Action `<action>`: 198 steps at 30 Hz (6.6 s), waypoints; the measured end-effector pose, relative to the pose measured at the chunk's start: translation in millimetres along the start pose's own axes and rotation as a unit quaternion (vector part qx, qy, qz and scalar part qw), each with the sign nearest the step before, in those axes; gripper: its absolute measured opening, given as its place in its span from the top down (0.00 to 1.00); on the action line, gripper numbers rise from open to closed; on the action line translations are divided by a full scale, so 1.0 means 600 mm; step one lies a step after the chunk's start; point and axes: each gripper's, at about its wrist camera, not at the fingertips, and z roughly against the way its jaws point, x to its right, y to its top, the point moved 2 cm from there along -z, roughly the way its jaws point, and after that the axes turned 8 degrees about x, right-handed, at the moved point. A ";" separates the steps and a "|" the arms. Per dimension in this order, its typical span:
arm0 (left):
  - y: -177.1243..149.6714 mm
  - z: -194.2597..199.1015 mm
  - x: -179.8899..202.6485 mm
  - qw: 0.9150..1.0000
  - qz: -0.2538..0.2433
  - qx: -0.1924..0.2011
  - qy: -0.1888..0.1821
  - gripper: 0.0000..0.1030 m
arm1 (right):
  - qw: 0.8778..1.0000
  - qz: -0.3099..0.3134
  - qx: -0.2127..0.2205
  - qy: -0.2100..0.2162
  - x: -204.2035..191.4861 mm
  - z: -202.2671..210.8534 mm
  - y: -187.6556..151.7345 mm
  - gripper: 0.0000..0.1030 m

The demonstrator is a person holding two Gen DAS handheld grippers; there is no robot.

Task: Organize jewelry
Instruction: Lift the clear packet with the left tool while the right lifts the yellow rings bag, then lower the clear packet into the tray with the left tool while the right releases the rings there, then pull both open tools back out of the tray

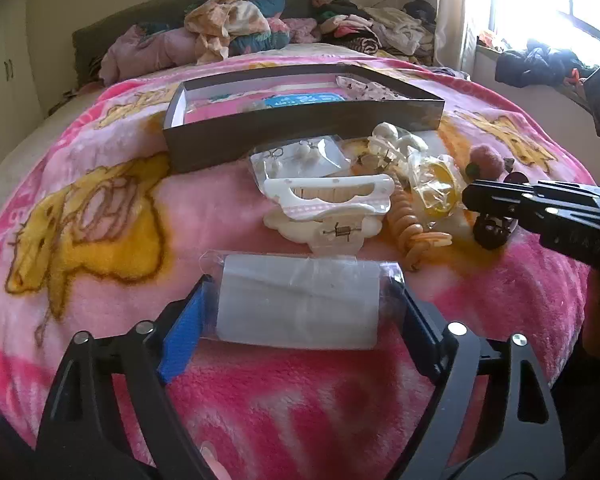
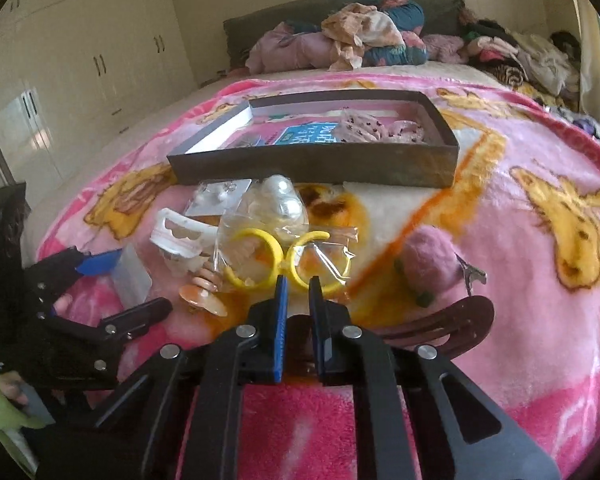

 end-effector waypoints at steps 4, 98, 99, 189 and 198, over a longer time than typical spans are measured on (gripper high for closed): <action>0.005 0.009 0.000 1.000 0.003 0.006 -0.005 0.27 | 1.000 -0.013 0.003 -0.006 0.005 0.008 0.003 0.82; 0.272 -0.179 0.035 0.999 -0.014 0.021 -0.032 0.27 | 0.991 -0.084 0.093 -0.054 0.173 -0.020 0.278 0.92; 0.271 -0.182 0.034 0.999 -0.013 0.019 -0.032 0.27 | 0.991 -0.083 0.090 -0.053 0.171 -0.023 0.277 0.92; 0.217 0.021 -0.034 0.990 0.074 0.119 0.006 0.11 | 0.986 0.017 0.132 -0.105 0.072 0.097 0.160 0.08; 0.190 0.047 -0.035 0.991 0.063 0.118 0.012 0.11 | 0.986 0.038 0.131 -0.100 0.046 0.114 0.132 0.08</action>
